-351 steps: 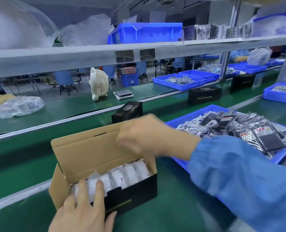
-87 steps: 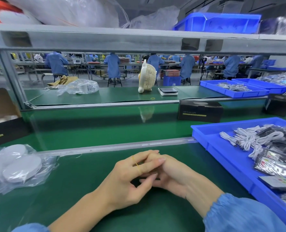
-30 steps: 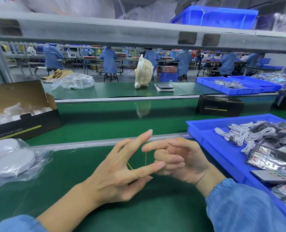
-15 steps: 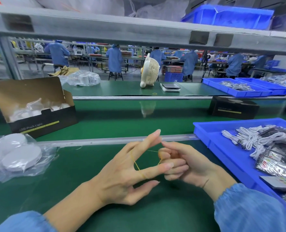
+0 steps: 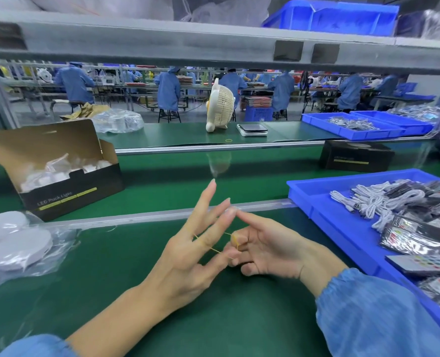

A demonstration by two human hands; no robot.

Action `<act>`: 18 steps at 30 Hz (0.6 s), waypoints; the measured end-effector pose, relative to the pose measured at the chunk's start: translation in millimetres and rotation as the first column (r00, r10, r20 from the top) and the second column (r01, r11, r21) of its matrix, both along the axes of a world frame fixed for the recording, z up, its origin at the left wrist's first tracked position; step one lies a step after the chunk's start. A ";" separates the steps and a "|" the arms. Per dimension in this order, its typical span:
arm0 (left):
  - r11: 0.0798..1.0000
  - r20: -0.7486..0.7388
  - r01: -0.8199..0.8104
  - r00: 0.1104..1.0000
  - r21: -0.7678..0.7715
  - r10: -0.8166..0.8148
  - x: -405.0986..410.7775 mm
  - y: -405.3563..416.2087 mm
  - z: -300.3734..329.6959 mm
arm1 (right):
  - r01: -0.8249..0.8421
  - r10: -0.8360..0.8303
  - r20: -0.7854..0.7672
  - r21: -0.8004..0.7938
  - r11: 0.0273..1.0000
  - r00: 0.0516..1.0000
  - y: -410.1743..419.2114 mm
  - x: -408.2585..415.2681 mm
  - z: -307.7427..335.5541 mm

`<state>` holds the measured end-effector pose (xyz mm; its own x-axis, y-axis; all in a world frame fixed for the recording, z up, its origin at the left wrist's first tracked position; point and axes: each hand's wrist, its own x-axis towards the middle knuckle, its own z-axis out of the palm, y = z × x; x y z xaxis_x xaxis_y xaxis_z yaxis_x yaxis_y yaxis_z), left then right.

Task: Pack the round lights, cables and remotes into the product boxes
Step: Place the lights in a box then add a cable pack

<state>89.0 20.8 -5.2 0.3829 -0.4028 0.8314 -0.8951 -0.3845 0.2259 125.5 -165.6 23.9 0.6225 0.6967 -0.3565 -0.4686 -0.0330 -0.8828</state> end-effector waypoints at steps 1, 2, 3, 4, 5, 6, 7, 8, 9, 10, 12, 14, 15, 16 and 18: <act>1.000 -0.004 -0.023 1.000 -0.001 0.023 0.0 0.2 0.2 | 0.001 -0.001 0.001 -0.001 1.000 1.000 -0.6 0.4 0.2; 0.999 -0.016 -0.034 0.999 -0.004 0.034 -0.4 0.4 0.1 | 0.001 -0.001 0.001 0.003 1.000 1.000 -0.9 1.0 -0.5; 0.999 -0.030 -0.038 0.999 -0.008 0.037 -1.5 0.5 -0.5 | 0.000 0.000 0.001 0.005 1.000 1.000 -0.8 1.4 -1.2; 0.999 -0.043 -0.040 0.998 -0.010 0.039 -2.0 0.9 -0.6 | 0.001 -0.001 0.001 0.004 1.000 1.000 -0.4 1.7 -1.6; 0.999 -0.052 -0.046 0.998 -0.009 0.046 -1.9 1.1 -0.3 | 0.004 -0.004 0.000 0.000 1.000 1.000 0.0 2.0 -1.6; 0.998 -0.056 -0.056 0.997 -0.003 0.056 -2.1 1.3 -0.2 | 0.009 -0.009 -0.001 -0.006 1.000 1.000 0.5 2.2 -1.3; 0.998 -0.061 -0.061 0.996 0.003 0.061 -2.1 1.3 -0.2 | 0.015 -0.015 -0.002 -0.011 1.000 1.000 1.0 2.1 -1.0; 0.998 -0.066 -0.060 0.996 0.008 0.060 -2.2 1.5 -0.7 | 0.019 -0.019 -0.004 -0.011 1.000 1.000 1.3 2.2 -1.5; 0.998 -0.070 -0.055 0.996 0.012 0.056 -2.1 1.5 -1.0 | 0.021 -0.021 -0.006 -0.009 1.000 1.000 1.6 2.2 -2.4; 0.999 -0.074 -0.048 0.996 0.020 0.049 -2.2 1.9 -1.4 | 0.021 -0.021 -0.008 -0.009 1.000 1.000 1.7 1.7 -2.6; 0.998 -0.079 -0.039 0.996 0.054 0.043 -1.2 4.5 -1.8 | 0.013 -0.013 0.001 -0.016 1.000 1.000 2.8 -0.1 -1.5; 0.995 -0.083 -0.042 0.995 0.096 0.050 0.3 6.8 -3.5 | 0.009 -0.009 0.007 -0.014 1.000 1.000 4.8 -2.9 -0.5; 0.993 -0.084 -0.046 0.995 0.105 0.055 0.7 7.0 -4.3 | 0.008 -0.008 0.007 -0.007 1.000 1.000 6.5 -4.1 -0.9; 0.993 -0.080 -0.051 0.995 0.107 0.060 0.3 6.9 -5.1 | 0.008 -0.008 0.002 0.000 1.000 1.000 8.6 -5.8 -1.2; 0.992 -0.054 -0.076 0.995 0.098 0.082 0.2 6.5 -4.9 | 0.006 -0.006 -0.002 0.013 1.000 1.000 11.9 -8.5 -0.1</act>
<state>89.2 27.3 -10.1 0.4632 -0.4461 0.7658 -0.8474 -0.4761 0.2352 116.9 -153.7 23.8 0.6258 0.6979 -0.3481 -0.4702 -0.0185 -0.8824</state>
